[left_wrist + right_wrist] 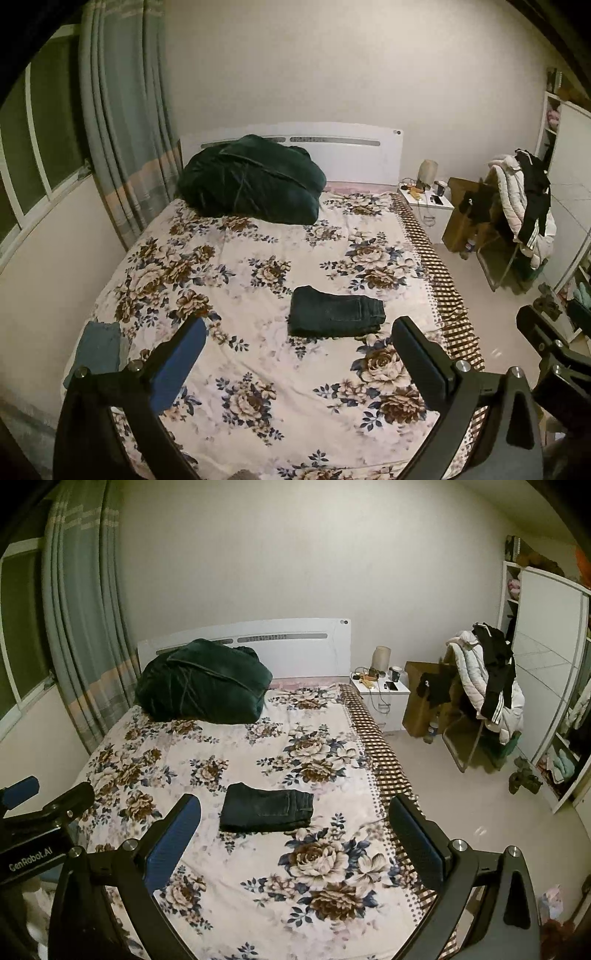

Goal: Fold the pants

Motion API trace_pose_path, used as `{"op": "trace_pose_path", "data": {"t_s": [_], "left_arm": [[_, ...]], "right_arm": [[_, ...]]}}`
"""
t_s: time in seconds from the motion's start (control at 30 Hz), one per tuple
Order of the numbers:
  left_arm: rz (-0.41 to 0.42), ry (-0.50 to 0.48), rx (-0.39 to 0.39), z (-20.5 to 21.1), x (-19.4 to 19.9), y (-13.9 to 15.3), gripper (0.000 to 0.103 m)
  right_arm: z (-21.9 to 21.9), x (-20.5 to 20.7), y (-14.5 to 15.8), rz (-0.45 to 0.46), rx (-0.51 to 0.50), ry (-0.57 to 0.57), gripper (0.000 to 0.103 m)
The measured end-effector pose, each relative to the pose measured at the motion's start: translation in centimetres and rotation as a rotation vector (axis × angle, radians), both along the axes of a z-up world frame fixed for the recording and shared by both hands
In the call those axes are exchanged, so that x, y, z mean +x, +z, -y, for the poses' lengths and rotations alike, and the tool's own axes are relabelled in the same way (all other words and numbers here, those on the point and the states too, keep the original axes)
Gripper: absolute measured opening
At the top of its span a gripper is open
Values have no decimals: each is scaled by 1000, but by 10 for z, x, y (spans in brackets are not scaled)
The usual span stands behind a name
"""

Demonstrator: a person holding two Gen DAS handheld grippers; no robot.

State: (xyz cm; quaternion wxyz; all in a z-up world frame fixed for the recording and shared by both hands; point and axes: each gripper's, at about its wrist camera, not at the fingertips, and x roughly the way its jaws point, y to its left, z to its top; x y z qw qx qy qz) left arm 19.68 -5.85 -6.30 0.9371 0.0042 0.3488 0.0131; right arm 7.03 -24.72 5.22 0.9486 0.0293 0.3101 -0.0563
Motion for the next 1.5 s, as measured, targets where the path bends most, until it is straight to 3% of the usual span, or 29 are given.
{"op": "trace_pose_path", "data": {"t_s": [0.43, 1.5], "left_arm": [[-32, -6, 19, 1, 2, 1, 103], [-44, -3, 8, -6, -3, -1, 103]], "right_arm": [[9, 17, -10, -50, 19, 7, 103], [-2, 13, -10, -57, 12, 29, 103]]}}
